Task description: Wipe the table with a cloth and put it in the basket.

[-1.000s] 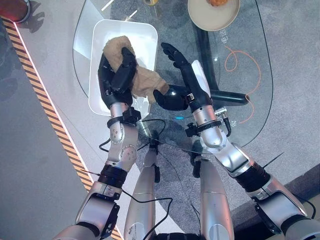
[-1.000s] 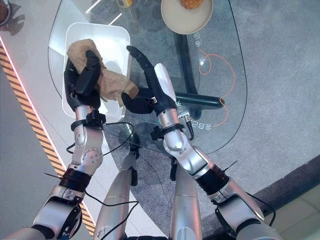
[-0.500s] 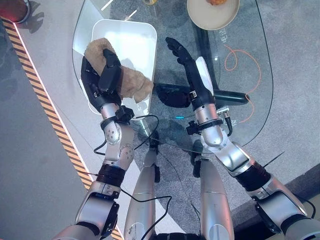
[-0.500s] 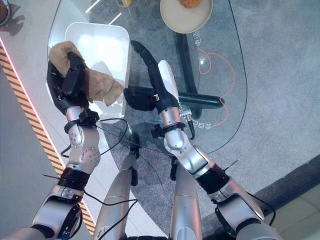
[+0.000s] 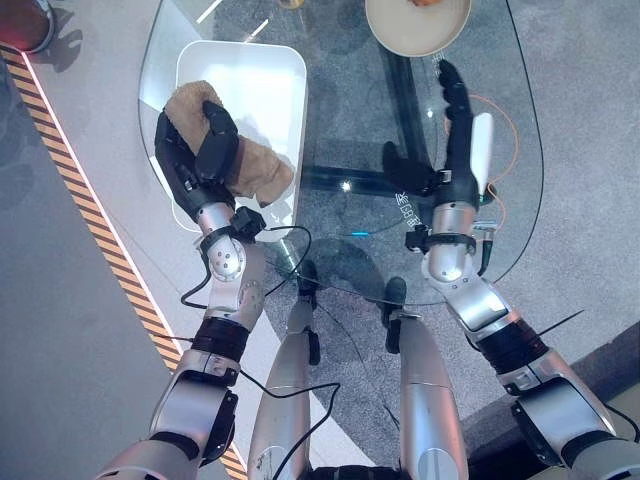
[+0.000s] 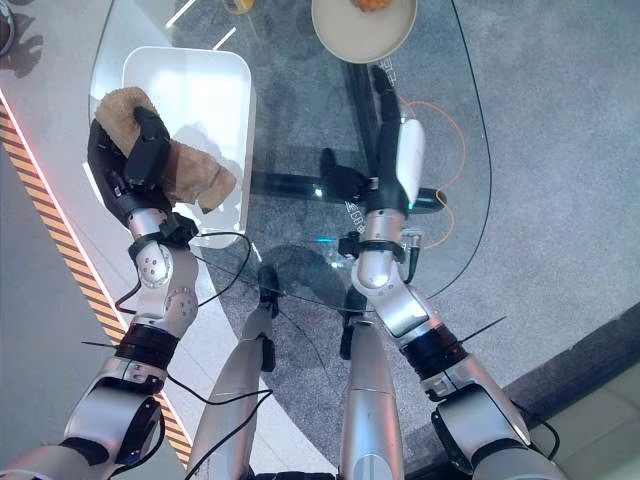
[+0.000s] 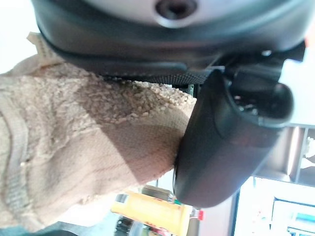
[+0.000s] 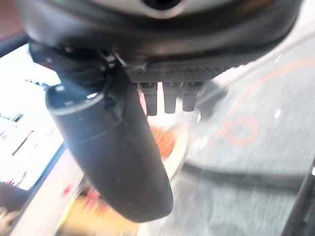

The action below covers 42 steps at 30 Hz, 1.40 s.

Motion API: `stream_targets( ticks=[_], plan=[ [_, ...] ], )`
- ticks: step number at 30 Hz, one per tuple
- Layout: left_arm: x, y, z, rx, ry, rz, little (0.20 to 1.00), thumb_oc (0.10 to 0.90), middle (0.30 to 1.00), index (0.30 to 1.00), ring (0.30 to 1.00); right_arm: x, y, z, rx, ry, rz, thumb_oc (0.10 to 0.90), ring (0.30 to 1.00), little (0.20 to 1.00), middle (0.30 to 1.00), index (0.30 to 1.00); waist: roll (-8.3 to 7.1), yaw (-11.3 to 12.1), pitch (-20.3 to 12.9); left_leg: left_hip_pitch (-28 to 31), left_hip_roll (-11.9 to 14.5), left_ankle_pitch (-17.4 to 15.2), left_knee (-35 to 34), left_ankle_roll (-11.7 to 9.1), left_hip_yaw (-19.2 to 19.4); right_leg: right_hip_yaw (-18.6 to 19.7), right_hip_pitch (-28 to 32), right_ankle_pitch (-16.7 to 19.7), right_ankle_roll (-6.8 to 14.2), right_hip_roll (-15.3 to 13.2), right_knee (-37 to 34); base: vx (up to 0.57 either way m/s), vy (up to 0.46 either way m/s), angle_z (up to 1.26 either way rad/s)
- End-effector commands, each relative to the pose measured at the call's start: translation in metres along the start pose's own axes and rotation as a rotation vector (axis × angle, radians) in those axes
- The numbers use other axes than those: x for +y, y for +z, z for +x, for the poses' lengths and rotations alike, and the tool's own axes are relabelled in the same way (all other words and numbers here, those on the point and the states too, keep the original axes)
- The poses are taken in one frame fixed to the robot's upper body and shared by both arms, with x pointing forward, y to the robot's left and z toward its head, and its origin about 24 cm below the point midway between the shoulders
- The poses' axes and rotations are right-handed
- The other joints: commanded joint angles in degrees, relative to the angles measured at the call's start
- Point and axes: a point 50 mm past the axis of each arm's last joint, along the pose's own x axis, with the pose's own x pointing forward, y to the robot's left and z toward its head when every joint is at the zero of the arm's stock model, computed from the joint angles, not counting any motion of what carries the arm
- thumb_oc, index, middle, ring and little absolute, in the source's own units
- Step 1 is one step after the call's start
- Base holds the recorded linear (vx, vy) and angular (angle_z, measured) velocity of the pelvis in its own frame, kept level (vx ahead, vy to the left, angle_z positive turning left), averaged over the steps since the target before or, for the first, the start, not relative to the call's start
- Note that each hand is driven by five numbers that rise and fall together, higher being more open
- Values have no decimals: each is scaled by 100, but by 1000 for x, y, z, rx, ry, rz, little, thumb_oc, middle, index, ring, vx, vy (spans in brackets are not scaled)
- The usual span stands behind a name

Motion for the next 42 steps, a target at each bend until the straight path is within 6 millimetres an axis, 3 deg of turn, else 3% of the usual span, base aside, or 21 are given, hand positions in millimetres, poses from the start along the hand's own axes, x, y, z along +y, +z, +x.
stream_targets(
  ticks=[1, 10, 14, 25, 32, 42],
  plan=[
    [-28, 77, 31, -408, -146, -61, 200, 100, 300, 300, 300, -21, 32, 18, -152, -205, 157, 800, 900, 900, 900, 900, -271, 53, -158, 125, -266, -1143, 771, 67, 257, 38, 302, 632, 163, 383, -1223, 19, 8, -4],
    [-17, 88, 51, -430, -139, 23, 200, 100, 300, 300, 300, -64, -36, 30, 75, -432, 37, 800, 900, 900, 900, 900, -246, 33, -158, 103, -220, -1201, 802, 53, 279, 55, 267, 615, 187, 403, -1193, 2, 2, -1],
    [-18, 94, 57, -441, -146, 60, 200, 100, 300, 300, 300, -79, -55, 32, 144, -487, -22, 800, 900, 900, 900, 900, -252, 40, -158, 28, -211, -1175, 828, 55, 278, 45, 205, 671, 185, 422, -1205, -10, -12, -3],
    [-28, 98, 80, -393, -186, 295, 200, 100, 300, 300, 300, -118, -123, 10, 464, -560, -181, 800, 900, 900, 900, 900, -251, 34, -158, -73, -150, -1216, 910, 51, 323, 36, 163, 683, 183, 442, -1247, 0, 0, 0],
    [-30, 93, 91, -310, -228, 430, 200, 100, 300, 300, 300, -144, -154, -15, 627, -560, -281, 800, 900, 900, 900, 900, -213, 7, -158, -60, -111, -1299, 1007, 65, 375, 45, 170, 654, 195, 429, -1199, 0, 0, 0],
    [-24, 82, 102, -200, -206, 602, 200, 100, 300, 300, 300, -155, -171, -33, 757, -501, -381, 800, 900, 900, 900, 900, -224, -102, -158, -75, -71, -1301, 1058, 62, 412, 89, 116, 676, 200, 434, -1163, 7, 2, 0]
  ],
)
